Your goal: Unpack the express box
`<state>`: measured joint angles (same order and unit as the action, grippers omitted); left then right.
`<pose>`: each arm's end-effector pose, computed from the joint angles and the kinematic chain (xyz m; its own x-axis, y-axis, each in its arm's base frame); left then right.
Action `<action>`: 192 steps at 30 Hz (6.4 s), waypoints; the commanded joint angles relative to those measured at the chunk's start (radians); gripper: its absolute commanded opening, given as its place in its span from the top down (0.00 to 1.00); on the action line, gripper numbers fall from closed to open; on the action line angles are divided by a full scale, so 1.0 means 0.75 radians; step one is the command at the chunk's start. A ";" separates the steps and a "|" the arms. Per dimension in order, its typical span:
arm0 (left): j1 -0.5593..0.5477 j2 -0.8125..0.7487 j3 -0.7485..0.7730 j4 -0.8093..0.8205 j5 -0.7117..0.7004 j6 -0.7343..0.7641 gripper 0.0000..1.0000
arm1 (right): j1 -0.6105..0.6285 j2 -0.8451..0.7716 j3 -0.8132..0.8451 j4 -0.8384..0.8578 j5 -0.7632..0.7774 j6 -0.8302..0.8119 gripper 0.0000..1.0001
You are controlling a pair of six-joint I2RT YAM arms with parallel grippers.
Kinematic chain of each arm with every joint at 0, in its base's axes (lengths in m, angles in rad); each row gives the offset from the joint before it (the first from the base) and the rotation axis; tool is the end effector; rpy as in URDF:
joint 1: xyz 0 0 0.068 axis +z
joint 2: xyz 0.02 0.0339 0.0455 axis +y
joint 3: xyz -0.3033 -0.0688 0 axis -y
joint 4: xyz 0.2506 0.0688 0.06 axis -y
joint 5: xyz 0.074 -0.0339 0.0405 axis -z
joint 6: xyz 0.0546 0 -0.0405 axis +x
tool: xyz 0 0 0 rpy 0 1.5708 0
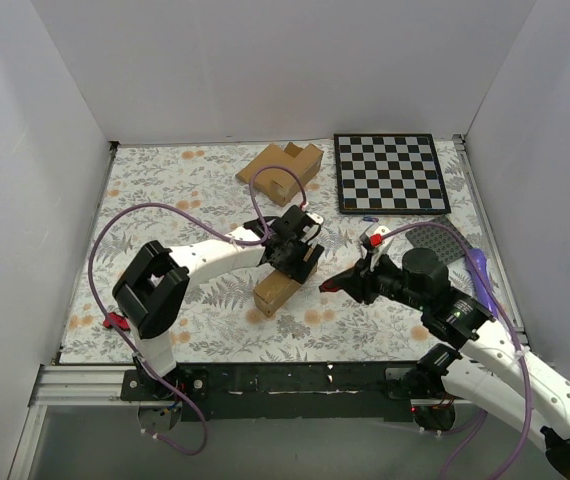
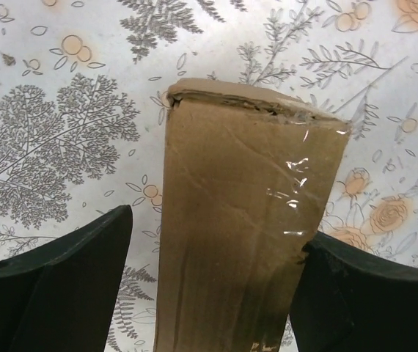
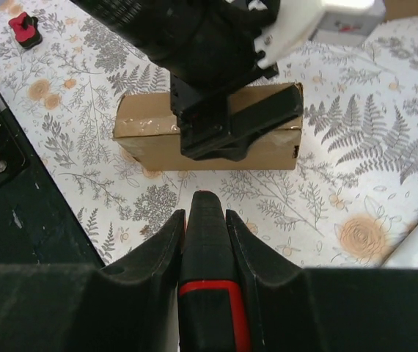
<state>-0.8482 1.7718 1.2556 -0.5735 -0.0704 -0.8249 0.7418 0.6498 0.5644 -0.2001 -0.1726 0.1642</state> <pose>0.2592 -0.2882 0.2253 -0.9316 -0.0512 -0.3598 0.0626 0.9526 -0.2976 0.1086 0.1123 0.2994 -0.3335 -0.0872 -0.9387 -0.7425 0.6378 0.2046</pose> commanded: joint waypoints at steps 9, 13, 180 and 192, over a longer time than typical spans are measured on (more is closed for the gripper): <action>0.004 0.082 0.068 -0.141 -0.313 -0.109 0.31 | 0.386 0.148 0.137 0.353 0.172 -0.366 0.99; 0.006 0.065 0.036 -0.115 -0.319 -0.074 0.34 | 0.602 0.287 0.182 0.391 0.387 -0.523 0.99; 0.010 -0.031 -0.216 0.073 -0.129 -0.090 1.00 | 0.882 0.706 0.037 1.107 0.631 -0.653 0.99; 0.010 -0.033 -0.216 0.078 -0.127 -0.095 1.00 | 0.882 0.747 0.037 1.048 0.631 -0.622 0.99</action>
<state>-0.8379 1.7424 1.1316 -0.4835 -0.1864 -0.8799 1.3972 1.2091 0.5484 0.5560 0.2890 -0.3172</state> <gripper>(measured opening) 0.482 0.314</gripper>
